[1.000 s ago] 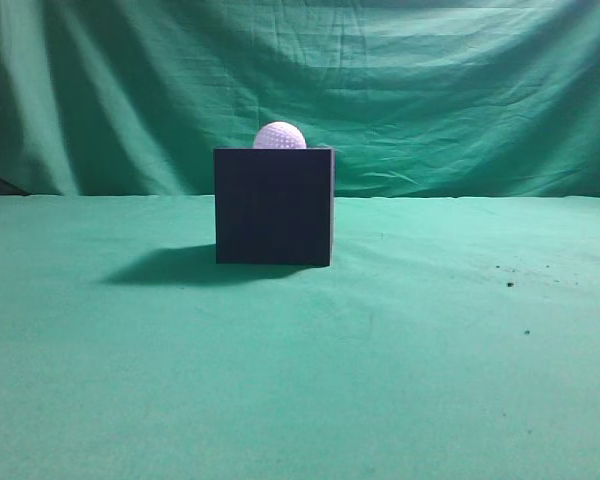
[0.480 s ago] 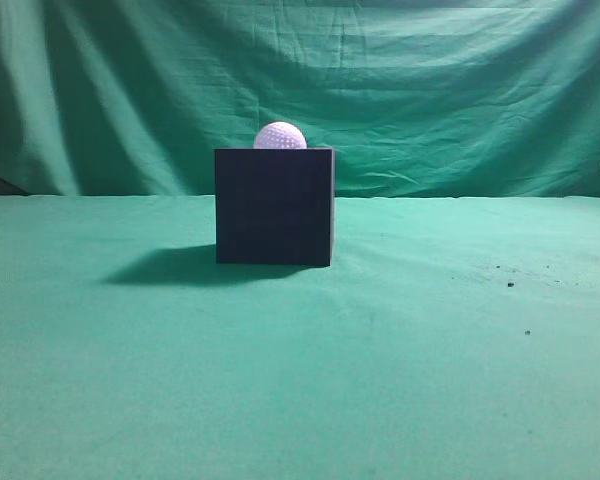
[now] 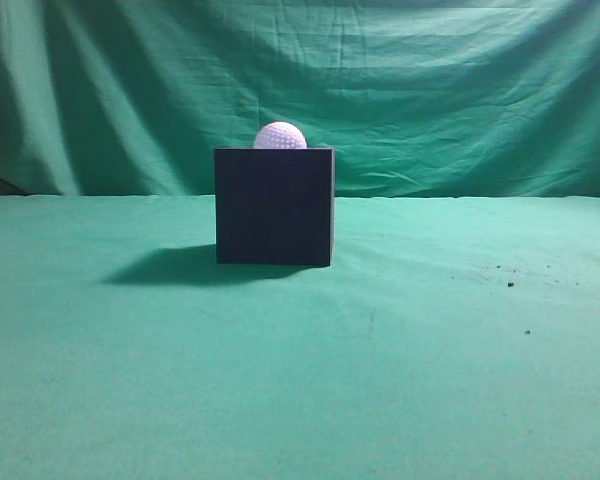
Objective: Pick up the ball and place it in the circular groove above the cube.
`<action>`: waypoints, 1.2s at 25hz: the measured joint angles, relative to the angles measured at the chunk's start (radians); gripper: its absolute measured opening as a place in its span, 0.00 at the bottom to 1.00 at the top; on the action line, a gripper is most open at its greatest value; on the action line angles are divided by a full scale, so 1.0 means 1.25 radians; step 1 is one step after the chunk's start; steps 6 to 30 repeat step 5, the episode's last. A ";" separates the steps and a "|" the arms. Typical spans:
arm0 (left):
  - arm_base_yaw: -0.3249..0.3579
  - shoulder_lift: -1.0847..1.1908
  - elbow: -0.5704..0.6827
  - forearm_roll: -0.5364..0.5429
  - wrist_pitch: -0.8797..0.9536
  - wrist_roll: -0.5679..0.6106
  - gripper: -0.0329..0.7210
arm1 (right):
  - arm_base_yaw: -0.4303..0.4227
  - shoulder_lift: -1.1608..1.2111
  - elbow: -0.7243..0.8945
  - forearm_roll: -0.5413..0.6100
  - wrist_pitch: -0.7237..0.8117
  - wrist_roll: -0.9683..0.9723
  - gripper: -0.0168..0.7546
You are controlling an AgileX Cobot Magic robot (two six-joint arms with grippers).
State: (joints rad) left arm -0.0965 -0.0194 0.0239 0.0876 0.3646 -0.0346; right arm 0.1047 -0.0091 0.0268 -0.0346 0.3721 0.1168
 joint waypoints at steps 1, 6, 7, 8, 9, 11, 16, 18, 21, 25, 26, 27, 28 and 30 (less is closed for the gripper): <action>0.000 0.000 0.000 0.000 0.000 0.000 0.04 | 0.000 0.000 0.000 0.000 0.000 0.000 0.02; 0.000 0.000 0.000 0.000 0.000 0.000 0.04 | 0.000 0.000 0.002 0.000 0.000 0.000 0.02; 0.000 0.000 0.000 0.000 0.000 0.000 0.04 | 0.000 0.000 0.002 0.000 0.000 0.000 0.02; 0.000 0.000 0.000 0.000 0.000 0.000 0.04 | 0.000 0.000 0.002 0.000 0.000 0.000 0.02; 0.000 0.000 0.000 0.000 0.000 0.000 0.04 | 0.000 0.000 0.002 0.000 0.000 0.000 0.02; 0.000 0.000 0.000 0.000 0.000 0.000 0.04 | 0.000 0.000 0.002 0.000 0.000 0.000 0.02; 0.000 0.000 0.000 0.000 0.000 0.000 0.04 | 0.000 0.000 0.002 0.000 0.000 0.000 0.02; 0.000 0.000 0.000 0.000 0.000 0.000 0.04 | 0.000 0.000 0.002 0.000 0.000 0.000 0.02; 0.000 0.000 0.000 0.000 0.000 0.000 0.04 | 0.000 0.000 0.002 0.000 0.000 0.000 0.02; 0.000 0.000 0.000 0.000 0.000 0.000 0.04 | 0.000 0.000 0.002 0.000 0.000 0.000 0.02; 0.000 0.000 0.000 0.000 0.000 0.000 0.04 | 0.000 0.000 0.002 0.000 0.000 0.000 0.02; 0.000 0.000 0.000 0.000 0.000 0.000 0.04 | 0.000 0.000 0.002 0.000 0.000 0.000 0.02; 0.000 0.000 0.000 0.000 0.000 0.000 0.04 | 0.000 0.000 0.002 0.000 0.000 0.000 0.02; 0.000 0.000 0.000 0.000 0.000 0.000 0.04 | 0.000 0.000 0.002 0.000 0.000 0.000 0.02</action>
